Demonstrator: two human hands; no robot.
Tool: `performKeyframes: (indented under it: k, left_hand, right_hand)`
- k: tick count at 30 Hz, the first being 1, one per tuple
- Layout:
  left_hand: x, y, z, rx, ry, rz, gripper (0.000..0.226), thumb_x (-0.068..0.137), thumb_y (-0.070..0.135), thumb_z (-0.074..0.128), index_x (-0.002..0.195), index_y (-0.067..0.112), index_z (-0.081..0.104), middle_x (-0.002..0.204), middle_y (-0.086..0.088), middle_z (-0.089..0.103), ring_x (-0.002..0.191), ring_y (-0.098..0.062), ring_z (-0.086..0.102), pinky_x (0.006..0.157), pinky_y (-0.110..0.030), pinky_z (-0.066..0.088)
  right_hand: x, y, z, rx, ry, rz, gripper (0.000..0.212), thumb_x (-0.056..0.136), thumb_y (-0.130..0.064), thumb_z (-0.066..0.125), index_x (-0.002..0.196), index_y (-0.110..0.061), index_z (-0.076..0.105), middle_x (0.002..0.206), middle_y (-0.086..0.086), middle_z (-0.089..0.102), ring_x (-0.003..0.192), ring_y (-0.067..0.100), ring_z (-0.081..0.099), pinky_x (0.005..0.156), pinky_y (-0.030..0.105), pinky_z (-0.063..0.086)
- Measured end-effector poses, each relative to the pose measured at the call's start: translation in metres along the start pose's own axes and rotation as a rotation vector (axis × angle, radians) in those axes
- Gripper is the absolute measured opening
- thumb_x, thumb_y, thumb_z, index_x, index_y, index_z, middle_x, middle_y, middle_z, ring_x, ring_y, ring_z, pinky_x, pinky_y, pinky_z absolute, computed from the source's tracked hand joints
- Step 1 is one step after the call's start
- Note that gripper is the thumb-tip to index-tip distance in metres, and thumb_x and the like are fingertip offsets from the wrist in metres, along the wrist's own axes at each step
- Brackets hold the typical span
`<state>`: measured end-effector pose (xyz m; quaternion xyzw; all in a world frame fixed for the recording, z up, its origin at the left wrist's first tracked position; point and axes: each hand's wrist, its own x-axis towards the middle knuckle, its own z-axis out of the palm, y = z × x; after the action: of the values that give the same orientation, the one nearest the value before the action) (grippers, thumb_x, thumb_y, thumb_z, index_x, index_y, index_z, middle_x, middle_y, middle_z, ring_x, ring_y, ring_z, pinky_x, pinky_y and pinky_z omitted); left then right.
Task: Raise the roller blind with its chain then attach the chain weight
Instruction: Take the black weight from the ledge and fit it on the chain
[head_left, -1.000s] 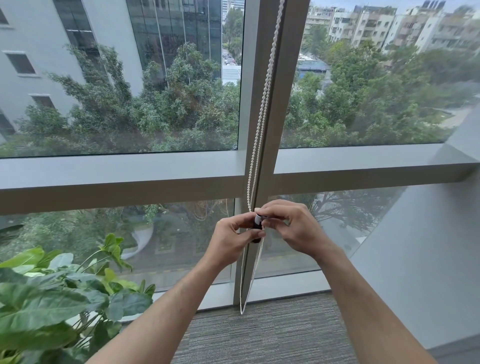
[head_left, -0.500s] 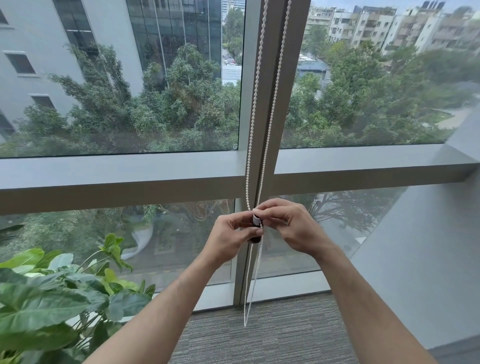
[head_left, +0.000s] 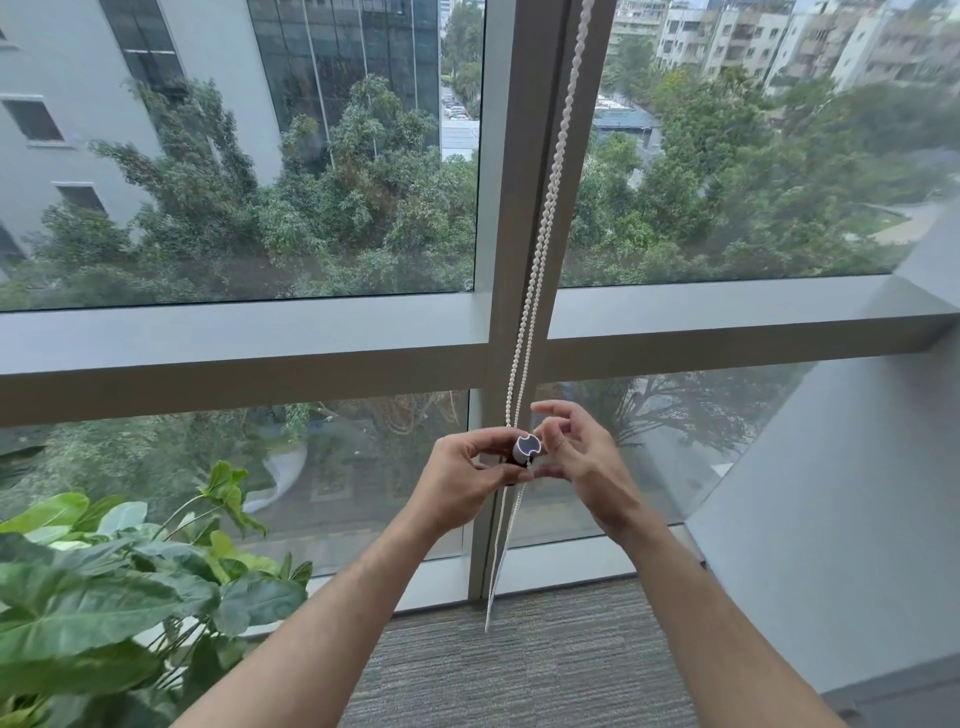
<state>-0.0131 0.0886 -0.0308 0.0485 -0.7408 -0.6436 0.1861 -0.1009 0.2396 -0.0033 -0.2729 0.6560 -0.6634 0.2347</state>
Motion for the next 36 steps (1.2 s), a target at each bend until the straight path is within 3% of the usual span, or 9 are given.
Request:
performKeyframes:
  k: [5, 10, 13, 18, 22, 27, 30, 36]
  left_hand:
    - [-0.004, -0.001, 0.005, 0.022, -0.003, 0.02, 0.044, 0.074, 0.005, 0.079, 0.098, 0.041, 0.075, 0.093, 0.008, 0.077, 0.091, -0.01, 0.072, 0.077, -0.026, 0.059]
    - [-0.007, -0.002, 0.003, -0.004, 0.001, 0.006, 0.047, 0.074, -0.004, 0.075, 0.098, 0.037, 0.076, 0.094, 0.006, 0.076, 0.082, -0.013, 0.074, 0.074, -0.026, 0.059]
    - [-0.01, -0.005, 0.003, -0.017, 0.002, -0.003, 0.042, 0.072, 0.003, 0.077, 0.102, 0.034, 0.076, 0.099, 0.002, 0.076, 0.088, -0.019, 0.075, 0.079, -0.029, 0.06]
    - [-0.015, -0.003, 0.005, -0.02, -0.073, 0.023, 0.042, 0.077, 0.009, 0.077, 0.111, 0.033, 0.072, 0.105, 0.003, 0.075, 0.101, -0.021, 0.072, 0.087, -0.038, 0.059]
    - [-0.019, -0.005, 0.003, 0.009, -0.058, 0.06, 0.037, 0.085, 0.009, 0.071, 0.115, 0.03, 0.07, 0.109, 0.002, 0.075, 0.106, -0.022, 0.07, 0.092, -0.039, 0.056]
    - [-0.024, -0.005, 0.006, -0.073, 0.101, 0.03, 0.028, 0.082, 0.007, 0.071, 0.105, 0.025, 0.074, 0.096, -0.005, 0.076, 0.091, -0.018, 0.072, 0.084, -0.029, 0.055]
    - [-0.025, -0.007, 0.01, -0.063, 0.15, 0.032, 0.027, 0.083, 0.002, 0.072, 0.102, 0.021, 0.074, 0.094, -0.007, 0.076, 0.087, -0.021, 0.073, 0.08, -0.028, 0.056]
    - [-0.027, -0.011, 0.019, -0.029, 0.347, 0.043, 0.025, 0.083, 0.003, 0.071, 0.087, 0.024, 0.059, 0.084, -0.007, 0.071, 0.077, -0.029, 0.07, 0.075, -0.046, 0.059]
  right_hand:
    - [0.001, 0.008, -0.005, 0.034, -0.181, 0.273, 0.056, 0.085, -0.05, 0.064, 0.128, -0.017, 0.052, 0.107, 0.01, 0.069, 0.086, 0.019, 0.07, 0.095, 0.044, 0.056]
    - [0.0, 0.016, -0.007, 0.126, -0.24, 0.346, 0.052, 0.085, -0.043, 0.07, 0.125, -0.014, 0.056, 0.103, 0.006, 0.073, 0.09, 0.024, 0.072, 0.085, 0.035, 0.057]
    - [-0.003, 0.021, -0.007, 0.148, -0.245, 0.322, 0.053, 0.081, -0.04, 0.075, 0.124, -0.014, 0.059, 0.103, 0.007, 0.072, 0.088, 0.02, 0.07, 0.092, 0.04, 0.056]
    - [-0.012, 0.031, -0.001, 0.131, -0.169, 0.216, 0.046, 0.081, -0.034, 0.077, 0.123, -0.018, 0.067, 0.119, 0.024, 0.067, 0.108, 0.029, 0.068, 0.096, 0.037, 0.054]
    - [-0.017, 0.038, 0.002, 0.069, -0.048, 0.149, 0.051, 0.074, -0.031, 0.081, 0.122, -0.018, 0.069, 0.116, 0.01, 0.072, 0.107, 0.016, 0.07, 0.089, 0.027, 0.055]
    - [-0.022, 0.054, 0.001, -0.057, 0.139, 0.128, 0.067, 0.072, -0.03, 0.089, 0.13, -0.01, 0.061, 0.112, 0.009, 0.072, 0.1, 0.008, 0.07, 0.086, 0.023, 0.056]
    - [-0.026, 0.067, -0.002, -0.151, 0.188, 0.097, 0.068, 0.072, -0.031, 0.09, 0.13, -0.01, 0.061, 0.115, 0.009, 0.069, 0.104, 0.016, 0.069, 0.092, 0.03, 0.057]
    - [-0.036, 0.094, -0.01, -0.294, 0.235, 0.065, 0.074, 0.071, -0.036, 0.089, 0.132, -0.008, 0.059, 0.118, 0.003, 0.061, 0.106, 0.013, 0.063, 0.096, 0.024, 0.051]
